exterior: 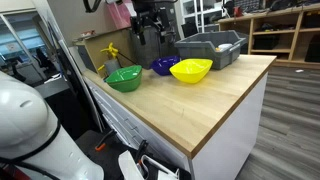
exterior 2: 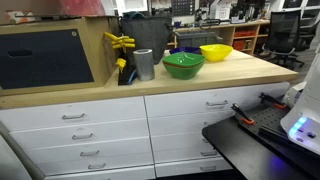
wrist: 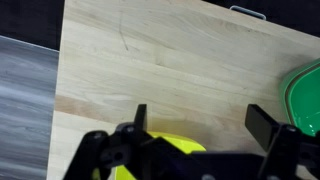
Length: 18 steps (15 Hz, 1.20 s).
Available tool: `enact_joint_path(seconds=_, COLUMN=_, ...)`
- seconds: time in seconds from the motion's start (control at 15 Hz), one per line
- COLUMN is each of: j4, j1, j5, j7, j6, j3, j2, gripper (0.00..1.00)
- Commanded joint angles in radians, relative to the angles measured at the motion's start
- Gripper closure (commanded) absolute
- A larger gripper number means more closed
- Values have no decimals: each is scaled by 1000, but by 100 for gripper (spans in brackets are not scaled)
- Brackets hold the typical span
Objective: Put the yellow bowl in the green bowl
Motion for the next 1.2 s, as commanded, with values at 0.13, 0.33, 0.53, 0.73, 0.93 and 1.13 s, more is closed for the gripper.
enact_joint_path(seconds=0.13, j4=2, j1=-8, j5=3, j7=-3, j6=-2, j3=6, j2=1, gripper=0)
enact_joint_path(seconds=0.33, j4=2, j1=-8, j5=3, j7=-3, j6=-2, j3=6, j2=1, gripper=0)
enact_joint_path(seconds=0.53, j4=22, j1=-1, j5=16, j7=14, j6=20, j3=12, j2=43, gripper=0)
enact_joint_path(seconds=0.73, j4=44, j1=2, j5=35, j7=58, j6=91, j3=23, j2=111, gripper=0)
enact_joint_path(seconds=0.93, j4=68, j1=-4, j5=45, j7=122, j6=172, j3=33, j2=190, gripper=0)
enact_joint_path(seconds=1.13, j4=104, j1=-15, j5=46, j7=209, j6=269, j3=36, j2=282, gripper=0)
